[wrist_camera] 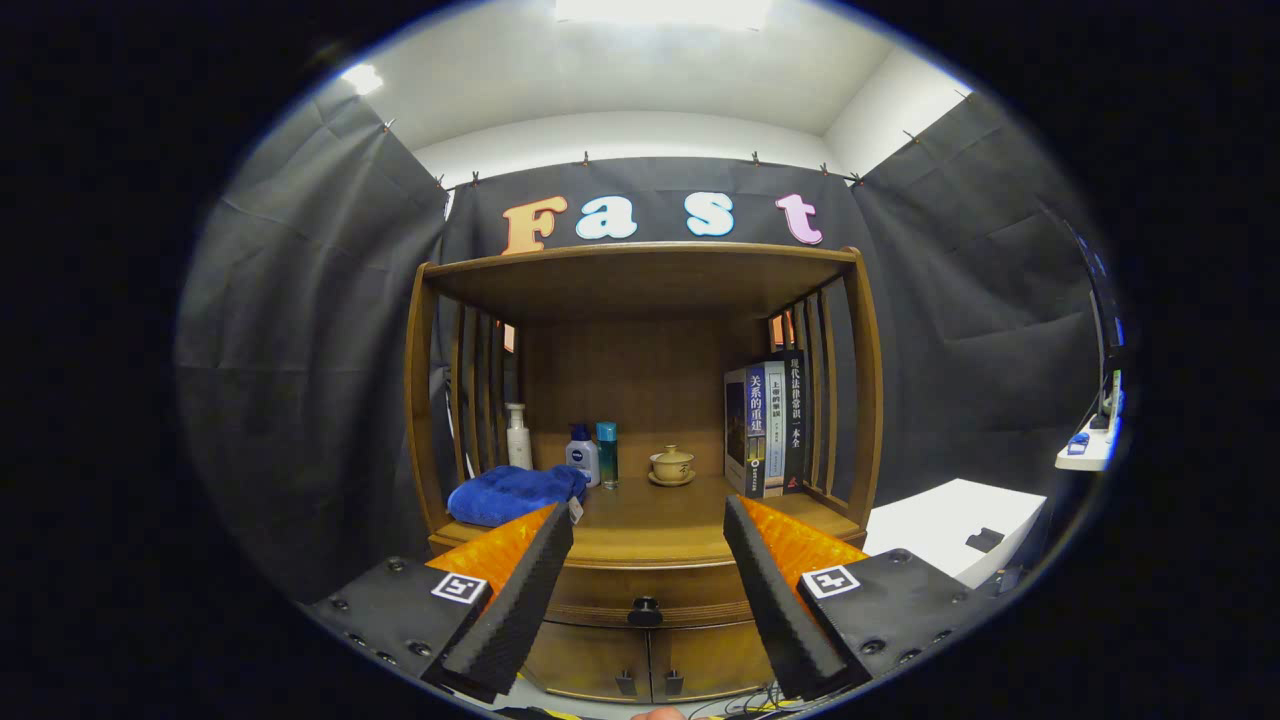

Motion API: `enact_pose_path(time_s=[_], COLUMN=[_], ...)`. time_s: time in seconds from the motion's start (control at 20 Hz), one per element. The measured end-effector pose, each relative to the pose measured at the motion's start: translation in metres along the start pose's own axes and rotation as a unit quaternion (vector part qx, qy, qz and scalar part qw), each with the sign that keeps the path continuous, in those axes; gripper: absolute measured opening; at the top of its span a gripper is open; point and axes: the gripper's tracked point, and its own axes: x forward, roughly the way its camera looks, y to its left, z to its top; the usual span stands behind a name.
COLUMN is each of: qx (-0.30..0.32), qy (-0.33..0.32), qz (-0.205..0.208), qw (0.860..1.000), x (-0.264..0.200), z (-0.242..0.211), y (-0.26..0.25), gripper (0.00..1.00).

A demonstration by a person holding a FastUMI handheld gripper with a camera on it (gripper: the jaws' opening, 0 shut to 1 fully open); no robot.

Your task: Pull open the drawer, take out the items inside it, and place them on the countertop above the cabinet.

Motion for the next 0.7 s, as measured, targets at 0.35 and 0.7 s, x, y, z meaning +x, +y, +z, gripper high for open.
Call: enact_pose_path(time_s=[0.35, 0.7], qx=[0.001, 0.000], qy=[0.001, -0.002], qz=[0.002, 0.009], qw=[1.000, 1.000], x=[0.0025, 0.0060], z=[0.0013, 0.0020], y=[0.0011, 0.0086], gripper=[0.98, 0.98])
